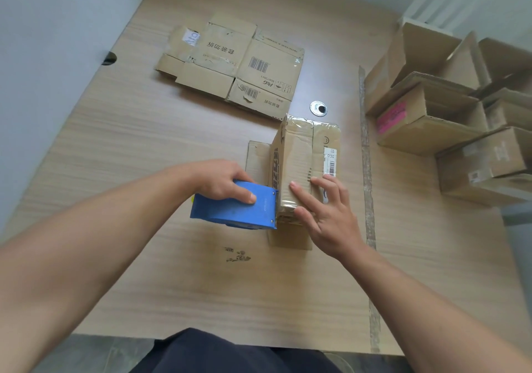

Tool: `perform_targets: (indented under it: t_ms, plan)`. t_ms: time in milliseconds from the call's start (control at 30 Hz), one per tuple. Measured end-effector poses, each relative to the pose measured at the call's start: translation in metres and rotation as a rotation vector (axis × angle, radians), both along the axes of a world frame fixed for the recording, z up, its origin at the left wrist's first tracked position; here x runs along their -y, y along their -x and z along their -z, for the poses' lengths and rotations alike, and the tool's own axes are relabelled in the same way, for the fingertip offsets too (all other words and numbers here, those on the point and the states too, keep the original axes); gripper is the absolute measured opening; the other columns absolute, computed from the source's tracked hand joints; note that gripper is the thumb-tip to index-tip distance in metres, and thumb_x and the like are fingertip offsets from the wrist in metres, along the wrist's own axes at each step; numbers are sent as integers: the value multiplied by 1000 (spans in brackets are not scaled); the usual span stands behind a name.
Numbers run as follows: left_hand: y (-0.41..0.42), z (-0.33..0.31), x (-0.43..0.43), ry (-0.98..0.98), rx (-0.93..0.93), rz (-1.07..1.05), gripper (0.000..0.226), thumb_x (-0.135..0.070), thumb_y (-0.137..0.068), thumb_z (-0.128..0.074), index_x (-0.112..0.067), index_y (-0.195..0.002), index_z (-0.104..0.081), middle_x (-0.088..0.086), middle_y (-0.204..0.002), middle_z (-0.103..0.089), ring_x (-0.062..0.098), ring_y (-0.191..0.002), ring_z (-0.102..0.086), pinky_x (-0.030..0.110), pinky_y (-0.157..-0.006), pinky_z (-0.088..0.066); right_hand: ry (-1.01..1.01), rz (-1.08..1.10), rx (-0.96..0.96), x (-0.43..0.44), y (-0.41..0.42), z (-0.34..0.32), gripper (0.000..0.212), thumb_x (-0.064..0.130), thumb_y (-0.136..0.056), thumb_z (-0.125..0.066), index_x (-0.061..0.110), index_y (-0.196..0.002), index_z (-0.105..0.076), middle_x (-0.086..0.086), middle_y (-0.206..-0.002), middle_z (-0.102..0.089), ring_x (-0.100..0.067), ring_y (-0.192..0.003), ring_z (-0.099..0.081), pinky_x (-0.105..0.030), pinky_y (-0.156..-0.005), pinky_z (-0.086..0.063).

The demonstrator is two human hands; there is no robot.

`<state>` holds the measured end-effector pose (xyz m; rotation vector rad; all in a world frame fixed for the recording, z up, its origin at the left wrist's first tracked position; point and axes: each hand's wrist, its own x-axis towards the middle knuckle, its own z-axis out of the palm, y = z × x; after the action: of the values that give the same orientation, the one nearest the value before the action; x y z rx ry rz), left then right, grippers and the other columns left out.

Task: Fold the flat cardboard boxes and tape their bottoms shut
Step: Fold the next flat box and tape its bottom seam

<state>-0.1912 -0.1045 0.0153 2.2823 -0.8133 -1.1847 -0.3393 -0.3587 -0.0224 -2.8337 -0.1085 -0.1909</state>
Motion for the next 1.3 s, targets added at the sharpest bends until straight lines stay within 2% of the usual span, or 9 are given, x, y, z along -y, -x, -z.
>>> perform_targets:
  t_ms: [267,467,633,733,833,933,1033,1167,1300]
  plan:
    - [22,25,-9,-276,380,43,36,-61,-86,-52,-33,-107,-64,-6,-97,-66,19,-85,-60,34,-71,-50,-13,47,-155,-5,1,-13,52,69,-94,-25,54,-142,-41,4,-142,-32,-19,-142,-16,-42,-101,-44]
    - [60,53,-16,-217,598,-278,47,-59,-95,-40,-42,-138,-30,-2,-101,-66,27,-87,-62,32,-58,-36,-43,57,-156,-8,2,-16,51,65,-93,-34,49,-140,-45,-3,-143,-38,-21,-140,-17,-32,-110,-21]
    - [76,72,-21,-244,625,-309,65,-52,-100,-37,-40,-154,-1,5,-109,-53,28,-92,-58,35,-64,-35,-155,59,-141,-17,12,-15,47,51,-94,-48,43,-141,-49,-4,-147,-37,-25,-144,-16,-28,-115,-12]
    - [84,76,-23,-253,563,-293,69,-53,-101,-34,-43,-153,9,4,-103,-46,24,-88,-48,36,-64,-40,-252,81,-130,-20,15,-14,46,40,-95,-59,46,-139,-47,-1,-149,-35,-21,-146,-13,-13,-112,-2]
    - [84,69,-28,-178,575,-330,66,-53,-98,-44,-39,-156,-13,6,-117,-48,25,-106,-47,37,-79,-46,-344,77,-159,-18,15,-14,48,33,-95,-63,45,-138,-46,1,-151,-34,-20,-149,-12,-21,-116,-4]
    - [83,55,-25,220,621,-494,54,-38,-92,-66,-29,-143,-50,8,-137,-48,26,-122,-48,36,-97,-44,-401,19,-170,-8,17,-17,47,22,-94,-66,36,-138,-52,5,-152,-34,-17,-150,-12,-28,-119,-9]
    - [77,42,-8,506,496,-383,61,-26,-88,-73,-32,-144,-48,0,-140,-48,15,-123,-50,25,-103,-39,-389,-49,-180,3,17,-21,47,16,-94,-66,28,-138,-55,5,-151,-35,-15,-148,-14,-27,-119,-11]
    - [67,36,18,465,485,-133,80,-24,-86,-76,-32,-149,-28,2,-150,-42,18,-136,-43,36,-110,-39,-361,-105,-181,11,12,-26,46,10,-91,-68,19,-135,-59,-2,-148,-40,-27,-146,-22,-31,-118,-15]
    - [59,35,29,490,639,-57,69,-19,-78,-82,-15,-141,-53,16,-143,-49,36,-130,-49,46,-106,-44,-359,-121,-189,15,12,-27,44,10,-92,-67,20,-134,-60,-4,-149,-41,-31,-147,-23,-31,-118,-14]
